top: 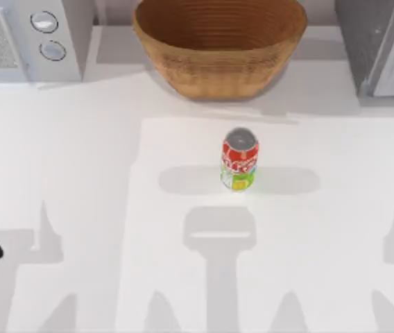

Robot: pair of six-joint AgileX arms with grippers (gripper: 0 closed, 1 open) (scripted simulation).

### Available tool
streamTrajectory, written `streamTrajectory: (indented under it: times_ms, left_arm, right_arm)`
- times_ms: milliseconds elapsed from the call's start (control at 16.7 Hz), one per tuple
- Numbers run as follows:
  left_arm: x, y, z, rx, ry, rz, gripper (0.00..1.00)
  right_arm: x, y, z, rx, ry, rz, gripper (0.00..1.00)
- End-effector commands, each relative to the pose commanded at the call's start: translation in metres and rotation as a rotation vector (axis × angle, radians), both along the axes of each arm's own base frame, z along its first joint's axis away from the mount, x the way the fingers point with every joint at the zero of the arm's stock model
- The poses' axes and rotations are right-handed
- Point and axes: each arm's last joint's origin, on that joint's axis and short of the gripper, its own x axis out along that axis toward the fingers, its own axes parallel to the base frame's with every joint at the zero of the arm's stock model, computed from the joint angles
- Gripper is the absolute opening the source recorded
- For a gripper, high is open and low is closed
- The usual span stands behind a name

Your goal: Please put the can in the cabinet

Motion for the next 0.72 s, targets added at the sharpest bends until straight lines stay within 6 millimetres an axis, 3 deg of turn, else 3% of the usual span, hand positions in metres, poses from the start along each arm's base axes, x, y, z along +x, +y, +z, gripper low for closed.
streamTrajectory:
  times_ms: [240,480,720]
  left_arm:
    - [0.0,0.0,0.0,0.0,0.0,0.0,1.0]
    - [0.0,0.0,0.0,0.0,0.0,0.0,1.0]
    - [0.0,0.0,0.0,0.0,0.0,0.0,1.0]
  right_arm:
    - [0.0,0.0,0.008,-0.003,-0.029,-0.02,1.0]
    - [0.004,0.003,0.041,-0.003,-0.124,-0.056,1.0]
    - [0.026,0.018,0.069,0.028,-0.156,-0.03,1.0]
